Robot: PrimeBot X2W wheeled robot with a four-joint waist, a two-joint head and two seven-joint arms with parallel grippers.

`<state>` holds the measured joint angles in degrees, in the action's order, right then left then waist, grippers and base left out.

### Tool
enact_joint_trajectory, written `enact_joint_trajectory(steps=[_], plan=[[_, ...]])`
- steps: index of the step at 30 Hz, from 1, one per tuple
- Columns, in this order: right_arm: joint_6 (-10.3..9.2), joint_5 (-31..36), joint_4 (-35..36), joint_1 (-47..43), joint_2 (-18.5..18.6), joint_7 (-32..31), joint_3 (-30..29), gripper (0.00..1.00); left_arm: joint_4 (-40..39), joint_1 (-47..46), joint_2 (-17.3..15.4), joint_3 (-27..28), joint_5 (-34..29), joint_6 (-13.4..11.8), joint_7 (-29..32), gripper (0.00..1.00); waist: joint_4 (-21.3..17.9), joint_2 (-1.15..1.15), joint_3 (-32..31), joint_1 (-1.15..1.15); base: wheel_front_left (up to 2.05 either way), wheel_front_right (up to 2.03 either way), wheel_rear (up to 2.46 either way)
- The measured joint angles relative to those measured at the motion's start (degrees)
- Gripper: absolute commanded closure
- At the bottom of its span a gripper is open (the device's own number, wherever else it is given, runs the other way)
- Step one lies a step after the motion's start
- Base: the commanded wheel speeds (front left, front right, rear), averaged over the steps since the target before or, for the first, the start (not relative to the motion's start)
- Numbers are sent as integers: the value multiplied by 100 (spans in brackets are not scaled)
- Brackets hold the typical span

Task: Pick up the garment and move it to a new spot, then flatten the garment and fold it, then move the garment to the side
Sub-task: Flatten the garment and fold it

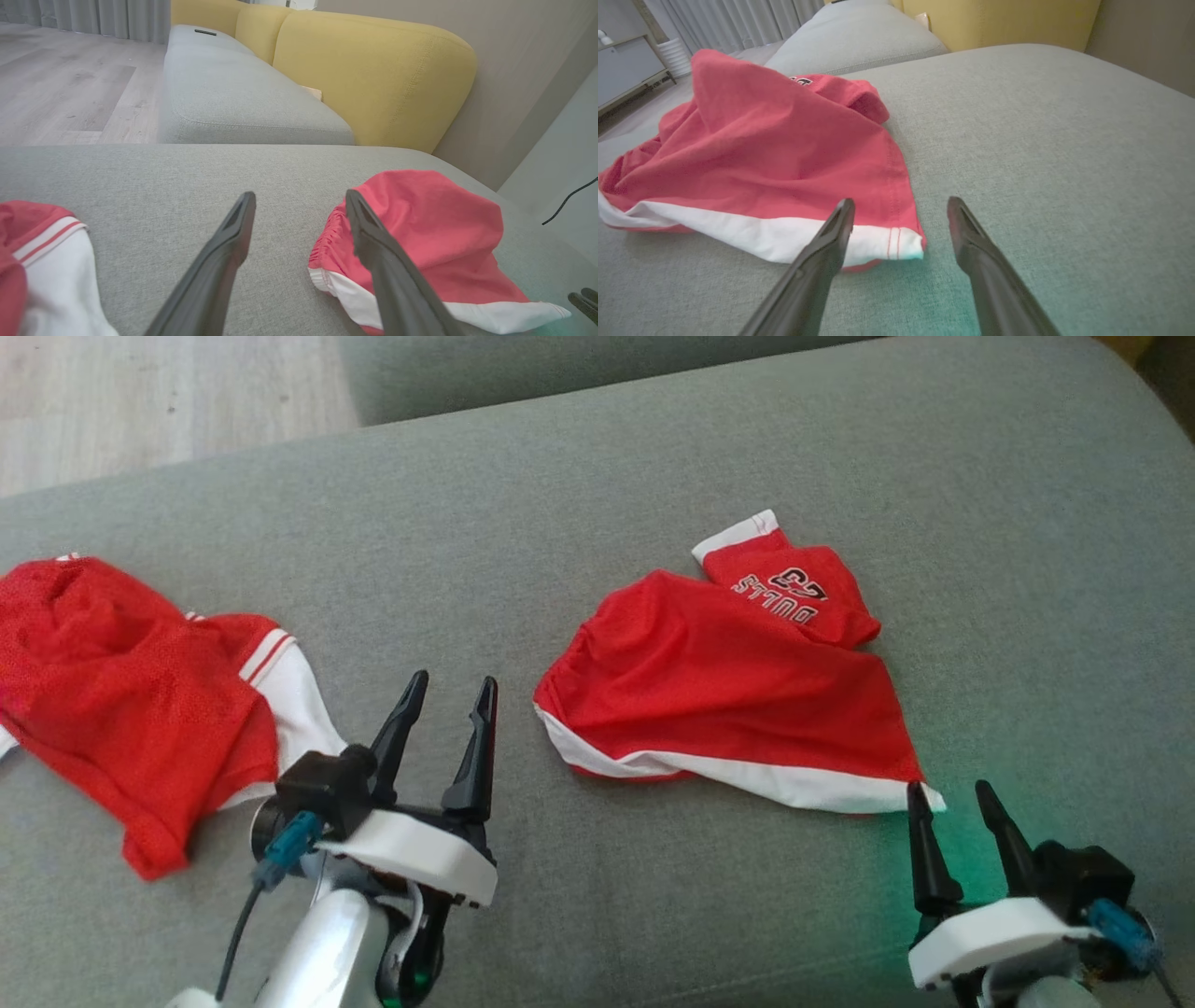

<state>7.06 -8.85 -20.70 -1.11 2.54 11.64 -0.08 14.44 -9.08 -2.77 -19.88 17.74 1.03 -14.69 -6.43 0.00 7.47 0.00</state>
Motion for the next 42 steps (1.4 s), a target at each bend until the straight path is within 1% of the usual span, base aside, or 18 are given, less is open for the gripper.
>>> enact_joint_trajectory(steps=[5, 10, 16, 23, 30, 31, 32, 33, 39, 42], plan=[[0, -314, -85, 74, 1, -167, 43, 0, -22, -6, 0, -45, 26, -8, 0, 0, -15, 0, 64, 0, 0, 0, 0], [0, -385, -324, 108, 0, -326, 163, 0, -65, -6, 0, -152, 67, -36, 0, 0, 93, 0, 86, 0, 0, 0, 0], [0, -470, -388, 194, 1, -326, 249, 0, -82, -5, -1, -146, 67, -59, 0, 0, 162, 0, 85, 0, 0, 0, 0], [0, -479, -455, 194, 1, -370, 288, 0, -86, -5, -1, -147, 67, -62, 0, 0, 207, 0, 56, 0, 0, 0, 0], [0, -417, -624, 209, 2, -424, 126, 0, -89, -2, -1, -149, 67, -86, 0, 0, 192, 0, 36, 0, 0, 0, 0], [0, -417, -642, 221, 2, -445, 131, 24, -97, -2, -1, -149, 67, -86, 0, 0, 193, 0, 39, 0, 0, 0, 0], [0, -417, -664, 240, 2, -456, 133, 93, -103, -2, -1, -149, 67, -86, 1, 0, 194, 0, 42, 0, 0, 0, 0], [0, -417, -686, 271, 2, -460, 134, 100, -109, -2, -1, -149, 67, -86, 0, 0, 195, 0, 43, 0, 0, 0, 0], [0, -364, -680, 363, 1, -445, 74, 100, -111, -1, -1, -148, 67, -86, 0, 0, 182, 0, 47, 0, 0, 0, 0], [0, -256, -677, 412, -3, -354, -285, 100, -90, 2, 0, -147, 66, -86, 0, 0, 162, 0, 42, 0, 0, 0, 0]])
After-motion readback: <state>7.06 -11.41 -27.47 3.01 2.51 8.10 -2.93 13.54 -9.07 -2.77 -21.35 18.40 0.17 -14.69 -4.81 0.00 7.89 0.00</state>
